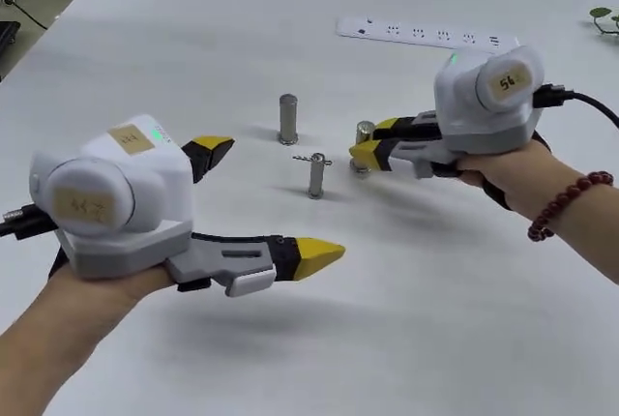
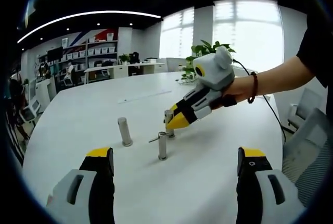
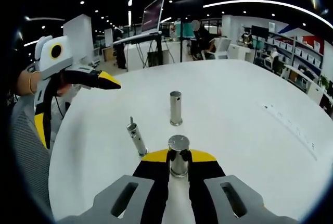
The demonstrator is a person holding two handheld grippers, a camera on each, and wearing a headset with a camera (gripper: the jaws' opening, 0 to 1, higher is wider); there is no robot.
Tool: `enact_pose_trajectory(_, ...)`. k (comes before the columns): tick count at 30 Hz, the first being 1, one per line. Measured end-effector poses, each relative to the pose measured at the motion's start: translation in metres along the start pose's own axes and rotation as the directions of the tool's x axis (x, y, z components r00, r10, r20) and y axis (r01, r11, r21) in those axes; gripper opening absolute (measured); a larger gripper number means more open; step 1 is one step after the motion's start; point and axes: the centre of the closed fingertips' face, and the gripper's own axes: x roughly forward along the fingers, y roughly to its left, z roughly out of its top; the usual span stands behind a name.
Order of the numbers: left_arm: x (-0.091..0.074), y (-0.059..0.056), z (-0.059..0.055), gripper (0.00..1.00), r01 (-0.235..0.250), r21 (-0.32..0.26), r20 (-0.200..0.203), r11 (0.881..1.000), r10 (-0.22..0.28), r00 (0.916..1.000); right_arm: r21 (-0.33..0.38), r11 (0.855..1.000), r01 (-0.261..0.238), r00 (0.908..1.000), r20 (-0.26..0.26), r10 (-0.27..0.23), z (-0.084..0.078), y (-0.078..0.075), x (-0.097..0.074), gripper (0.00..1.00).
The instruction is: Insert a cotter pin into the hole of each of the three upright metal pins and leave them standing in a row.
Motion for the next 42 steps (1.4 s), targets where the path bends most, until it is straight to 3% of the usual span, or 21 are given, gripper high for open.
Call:
enact_pose_trajectory(7,0.0,0.0,-0.001,0.99,0.0,-0.008,-0.012,1.0,0.0,0.9999,-0.006,1.0,-0.007,0.9999,-0.011,0.007,-0.01,0.014,-0.008,0.08)
enact_pose_trajectory(14,-0.001,0.003,0.001,0.99,-0.011,0.006,-0.006,1.0,0.011,0.9999,-0.003,1.0,-0.015,0.9998,-0.01,0.015,-0.015,0.017,-0.008,0.08)
enact_pose_trajectory(24,0.0,0.004,-0.001,0.99,-0.012,0.019,-0.018,1.0,0.012,0.9998,0.01,0.999,-0.035,0.9994,0.007,0.035,-0.021,0.041,-0.018,0.08)
enact_pose_trajectory(42,0.002,0.003,-0.004,0.99,-0.005,0.036,-0.036,0.999,0.006,0.9993,0.002,0.999,-0.042,0.9991,-0.001,0.042,-0.024,0.045,-0.021,0.1)
